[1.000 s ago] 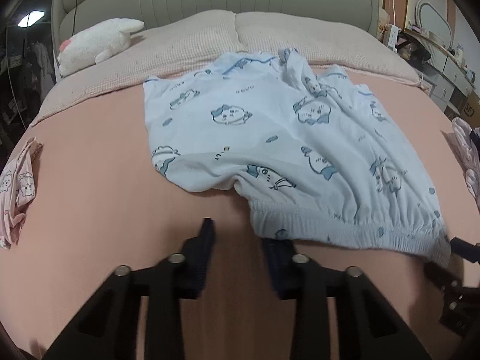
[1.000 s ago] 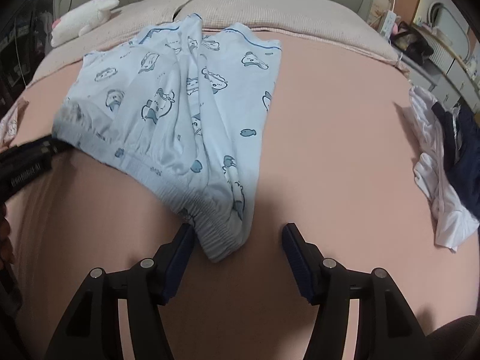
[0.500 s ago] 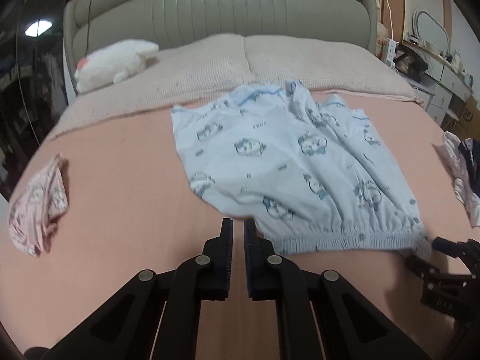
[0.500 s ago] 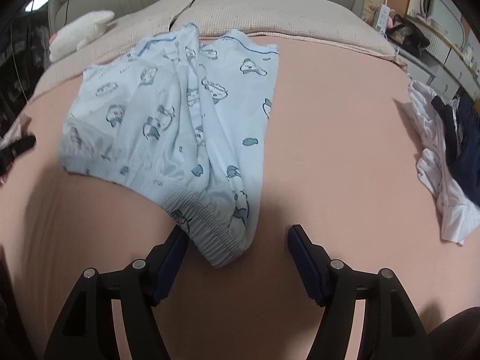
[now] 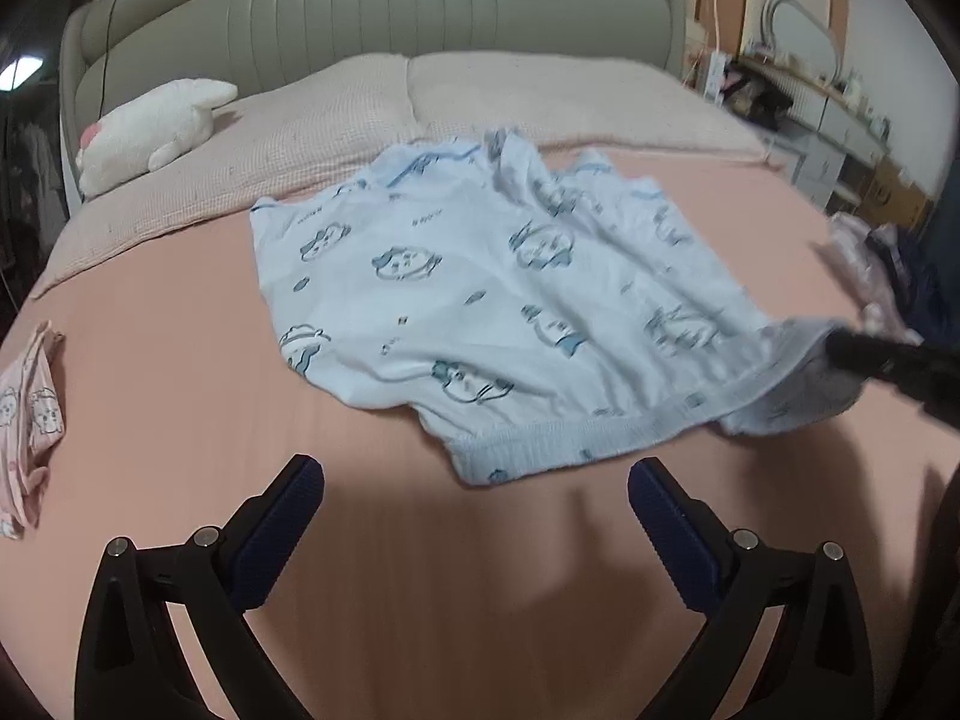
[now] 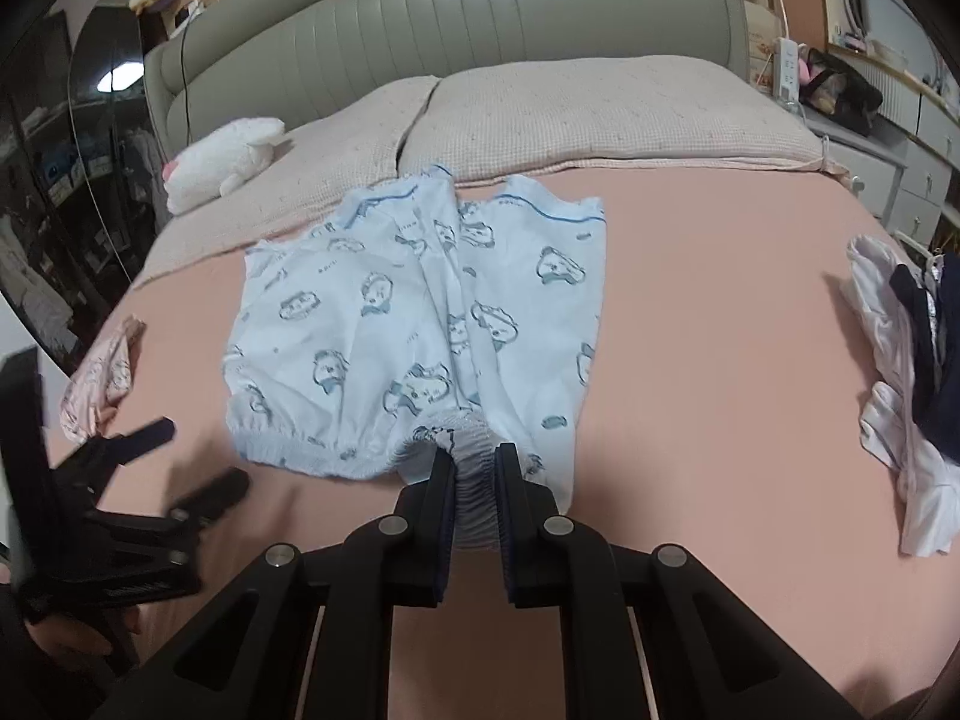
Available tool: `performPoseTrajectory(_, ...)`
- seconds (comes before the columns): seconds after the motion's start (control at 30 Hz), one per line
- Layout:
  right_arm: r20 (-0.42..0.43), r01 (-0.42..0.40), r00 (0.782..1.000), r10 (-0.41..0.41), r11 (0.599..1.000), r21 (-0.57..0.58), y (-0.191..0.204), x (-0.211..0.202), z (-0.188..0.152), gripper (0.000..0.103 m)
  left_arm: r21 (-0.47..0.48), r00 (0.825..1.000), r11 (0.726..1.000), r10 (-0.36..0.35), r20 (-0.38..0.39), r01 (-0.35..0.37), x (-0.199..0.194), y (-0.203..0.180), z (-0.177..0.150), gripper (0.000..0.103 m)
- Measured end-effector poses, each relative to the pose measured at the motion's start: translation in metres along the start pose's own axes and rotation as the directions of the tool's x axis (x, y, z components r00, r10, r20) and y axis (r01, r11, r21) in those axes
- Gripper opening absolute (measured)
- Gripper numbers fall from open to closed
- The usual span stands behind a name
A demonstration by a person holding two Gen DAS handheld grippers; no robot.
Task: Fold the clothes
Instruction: 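Grasp the elastic cuff band with the right gripper and lift it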
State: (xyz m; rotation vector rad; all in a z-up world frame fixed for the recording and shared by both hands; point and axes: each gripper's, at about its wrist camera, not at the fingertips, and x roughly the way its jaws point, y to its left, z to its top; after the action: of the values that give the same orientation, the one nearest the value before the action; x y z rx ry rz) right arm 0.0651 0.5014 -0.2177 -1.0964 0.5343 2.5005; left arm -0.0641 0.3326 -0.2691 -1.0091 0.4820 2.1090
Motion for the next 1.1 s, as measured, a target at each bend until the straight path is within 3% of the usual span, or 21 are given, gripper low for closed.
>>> performPoseTrajectory(0.17,0.065,-0.059,0.996,0.056,0.998,0.036,-0.009,-0.01,0.015,0.01,-0.002,0.996,0.999,0.043,-0.075,-0.044,0.021,-0.001,-0.006,0.103)
performPoseTrajectory(0.27,0.081,-0.089,0.993,0.083,0.993,0.079,-0.02,-0.009,0.021,0.01,0.034,0.995,0.995,0.099,-0.017,-0.098,0.018,-0.009,-0.001,0.103)
performPoseTrajectory(0.4,0.068,-0.107,0.993,0.1,0.988,0.11,-0.025,-0.003,0.019,0.01,-0.002,0.991,0.991,0.131,0.022,-0.131,0.019,-0.005,0.005,0.102)
performPoseTrajectory(0.5,0.065,-0.096,0.994,0.09,0.989,0.109,-0.025,-0.001,0.019,0.01,-0.039,0.989,0.988,0.149,0.02,-0.148,0.025,0.004,0.005,0.092)
performPoseTrajectory(0.6,0.088,-0.109,0.991,0.099,0.987,0.115,-0.027,-0.006,0.023,0.01,-0.073,0.986,0.983,0.169,-0.006,-0.169,0.03,0.013,-0.001,0.067)
performPoseTrajectory(0.63,0.089,-0.108,0.991,0.098,0.987,0.116,-0.028,-0.007,0.023,0.01,-0.108,0.986,0.981,0.165,-0.002,-0.164,0.03,0.018,-0.001,0.062)
performPoseTrajectory(0.77,0.075,-0.124,0.991,0.114,0.982,0.141,-0.033,-0.002,0.022,0.01,-0.177,0.993,0.977,0.118,0.007,-0.115,0.028,0.029,0.004,0.062)
performPoseTrajectory(0.97,0.065,-0.13,0.99,0.122,0.981,0.143,-0.032,0.002,0.022,0.01,-0.167,0.999,0.985,0.035,0.029,-0.03,0.024,0.017,0.011,0.062)
performPoseTrajectory(1.1,0.063,-0.147,0.988,0.139,0.978,0.147,-0.033,0.003,0.022,0.01,-0.118,0.997,0.992,0.053,0.048,-0.047,0.03,0.003,0.021,0.062)
